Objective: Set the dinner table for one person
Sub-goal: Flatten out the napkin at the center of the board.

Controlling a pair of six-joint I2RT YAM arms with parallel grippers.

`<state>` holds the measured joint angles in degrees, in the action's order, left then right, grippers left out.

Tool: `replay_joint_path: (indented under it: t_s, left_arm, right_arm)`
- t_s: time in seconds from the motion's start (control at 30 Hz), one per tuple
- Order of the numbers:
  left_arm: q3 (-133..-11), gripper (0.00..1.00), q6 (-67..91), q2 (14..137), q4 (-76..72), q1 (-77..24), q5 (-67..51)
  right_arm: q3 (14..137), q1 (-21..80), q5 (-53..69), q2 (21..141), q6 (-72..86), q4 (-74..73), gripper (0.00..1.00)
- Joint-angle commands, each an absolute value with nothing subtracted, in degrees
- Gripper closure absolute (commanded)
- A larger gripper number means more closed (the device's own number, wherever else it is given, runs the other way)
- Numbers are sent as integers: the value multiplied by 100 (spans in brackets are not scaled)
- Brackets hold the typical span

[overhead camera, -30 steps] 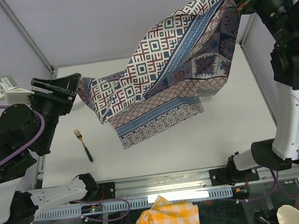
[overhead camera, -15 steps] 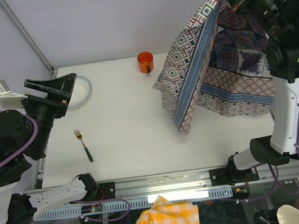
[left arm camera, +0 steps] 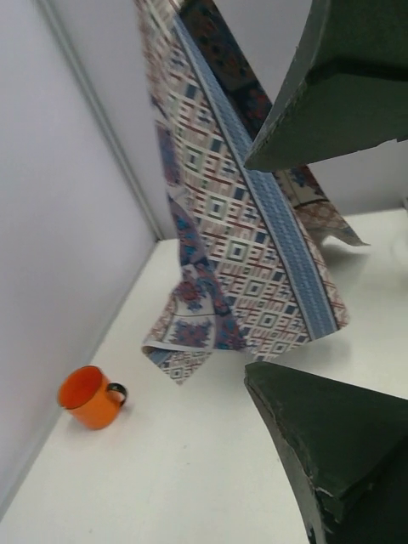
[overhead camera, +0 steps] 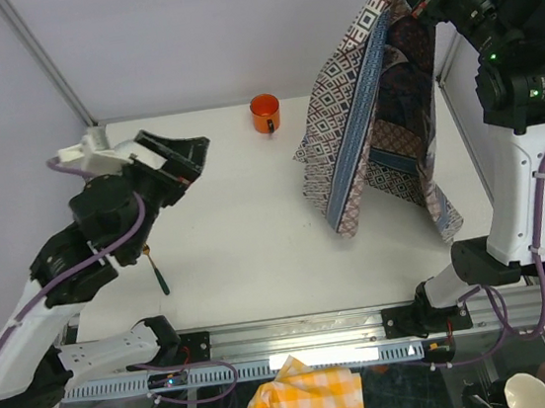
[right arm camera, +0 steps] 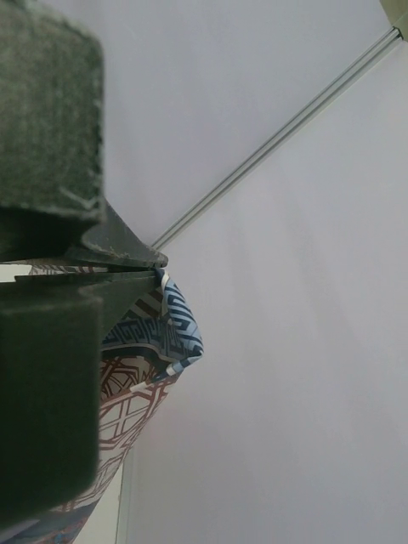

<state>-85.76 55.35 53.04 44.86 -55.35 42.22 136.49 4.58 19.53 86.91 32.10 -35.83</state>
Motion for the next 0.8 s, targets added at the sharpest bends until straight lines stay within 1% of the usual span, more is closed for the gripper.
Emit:
replay_joint_path:
  t_s: [0.0,0.13,0.27,0.37,0.47,0.5,0.63,0.73,0.77]
  left_arm:
    - [-8175,1,4602,5868,3614,-5476,3188]
    - [-7668,1,3657,6079,3178,-5476,2471]
    - [-7046,2,2688,5876,2401,-5471,1905]
    - [-6823,3,2114,5661,1989,-5476,1778]
    - [-6849,9,1444,5578,1692,-5476,1771]
    - [-6911,13,1208,5604,1646,-5467,1719]
    - [-7401,15,558,6078,1837,-5169,1182]
    - [-7929,16,470,6647,2285,-4367,-63]
    - [-8004,17,418,6747,2346,-4051,-667]
  right_arm:
    - [14027,446,2233,8596,3400,-2814,100]
    - [14033,442,2298,8607,3419,-2808,100]
    - [14256,434,2444,8747,3465,-2907,100]
    - [14372,435,2571,8824,3517,-2950,100]
    - [14322,431,2680,8837,3591,-2914,100]
    - [14287,434,2729,8835,3627,-2897,100]
    - [14223,434,2861,8830,3689,-2843,100]
    - [14229,436,2896,8792,3670,-2854,100]
    - [14242,419,2904,8781,3654,-2864,100]
